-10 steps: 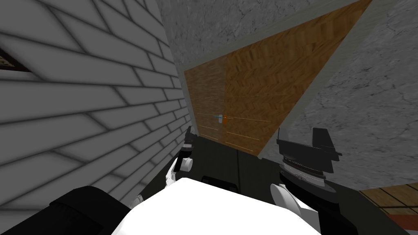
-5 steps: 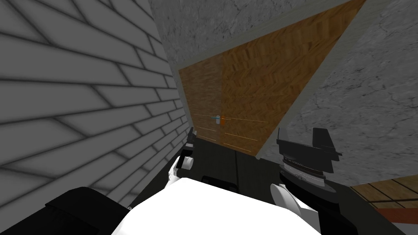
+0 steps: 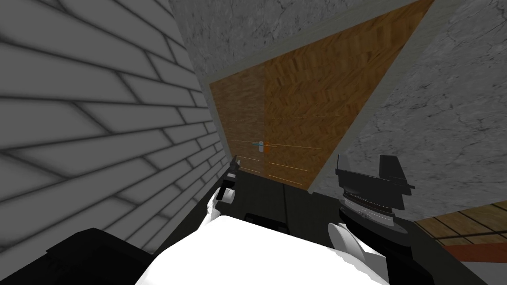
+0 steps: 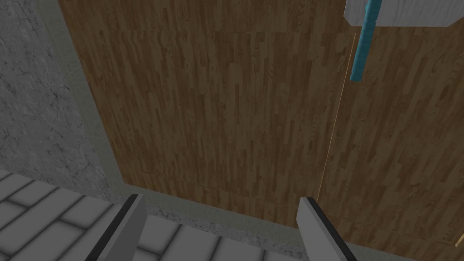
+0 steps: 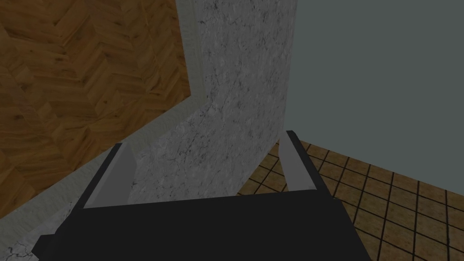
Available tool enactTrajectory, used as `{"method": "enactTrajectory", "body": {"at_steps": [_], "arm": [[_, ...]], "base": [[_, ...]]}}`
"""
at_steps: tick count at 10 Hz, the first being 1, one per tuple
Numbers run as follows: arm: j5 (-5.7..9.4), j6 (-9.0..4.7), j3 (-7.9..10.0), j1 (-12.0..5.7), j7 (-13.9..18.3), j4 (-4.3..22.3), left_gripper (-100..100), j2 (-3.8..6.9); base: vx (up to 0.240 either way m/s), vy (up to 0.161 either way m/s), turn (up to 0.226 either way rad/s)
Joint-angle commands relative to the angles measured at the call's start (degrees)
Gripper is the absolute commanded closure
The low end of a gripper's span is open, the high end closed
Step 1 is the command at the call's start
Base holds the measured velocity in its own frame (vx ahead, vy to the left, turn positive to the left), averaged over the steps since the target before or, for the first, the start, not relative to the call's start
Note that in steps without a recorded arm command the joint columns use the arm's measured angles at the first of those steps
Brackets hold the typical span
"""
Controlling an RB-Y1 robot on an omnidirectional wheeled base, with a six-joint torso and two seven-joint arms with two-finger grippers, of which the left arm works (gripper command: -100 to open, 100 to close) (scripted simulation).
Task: Pull the door open
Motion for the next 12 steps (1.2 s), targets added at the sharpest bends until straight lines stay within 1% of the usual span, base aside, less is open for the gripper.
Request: {"method": "enactTrajectory", "body": {"at_steps": [1, 7, 12], "arm": [[0.15, 1.13, -0.09, -1.14, 0.72, 1.67, -100, 0.63], [0.61, 2.94, -0.51, -5.5, 3.28, 10.06, -100, 2.99], [0.95, 4.31, -0.84, -8.81, 5.23, 16.42, -100, 4.75]], "base": [[0.112, -0.025, -0.078], [0.109, -0.027, -0.077], [0.11, -0.026, -0.072]]}}
